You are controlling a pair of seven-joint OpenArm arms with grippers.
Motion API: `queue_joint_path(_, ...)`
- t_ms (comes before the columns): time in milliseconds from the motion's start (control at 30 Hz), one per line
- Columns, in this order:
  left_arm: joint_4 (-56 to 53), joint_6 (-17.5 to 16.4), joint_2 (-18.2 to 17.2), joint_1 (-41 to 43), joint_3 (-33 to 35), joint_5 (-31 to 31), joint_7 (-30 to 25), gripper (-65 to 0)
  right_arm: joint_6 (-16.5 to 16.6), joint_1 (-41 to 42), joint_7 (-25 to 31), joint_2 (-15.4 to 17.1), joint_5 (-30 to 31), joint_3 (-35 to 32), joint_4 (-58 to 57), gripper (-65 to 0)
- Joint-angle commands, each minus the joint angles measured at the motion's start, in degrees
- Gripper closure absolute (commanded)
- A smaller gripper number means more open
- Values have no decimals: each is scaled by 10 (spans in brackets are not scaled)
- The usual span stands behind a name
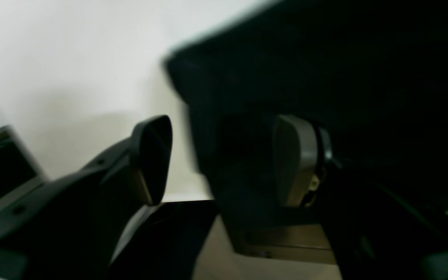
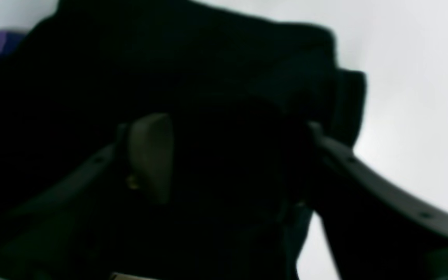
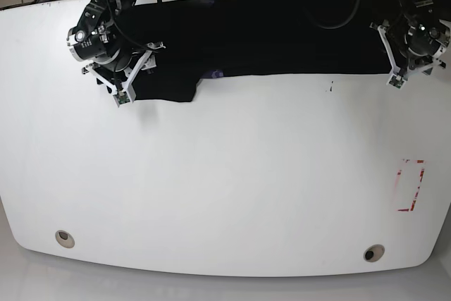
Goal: Layout the t-shirt on the table in an organized manner, then fold the t-shirt properly
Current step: 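Release and regrasp the folded edge with both grippers, then drag the folded t-shirt with both grippers toward the table center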
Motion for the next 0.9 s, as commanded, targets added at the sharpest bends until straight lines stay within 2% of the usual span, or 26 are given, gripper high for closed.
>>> queue_joint_path(0, -6, -1, 3, 12, -7, 1, -23, -347, -1, -3, 25, 4, 3, -1, -7, -270)
queue_joint_path(167, -61, -1, 7, 12, -10, -1, -33, -247, -1, -5, 47, 25, 3, -1, -68, -231)
queue_joint_path(433, -159, -1, 7, -62, -7, -1, -36, -246, -1, -2, 124, 67, 2, 0, -157, -231)
queue_joint_path(700, -212, -1, 7, -140, 44, -1, -36, -247, -1, 26, 158, 118, 2, 3, -219, -231)
queue_joint_path(867, -211, -1, 7, -150, 56, -2, -35, -247, -1, 45, 153, 130, 3, 4, -208, -239)
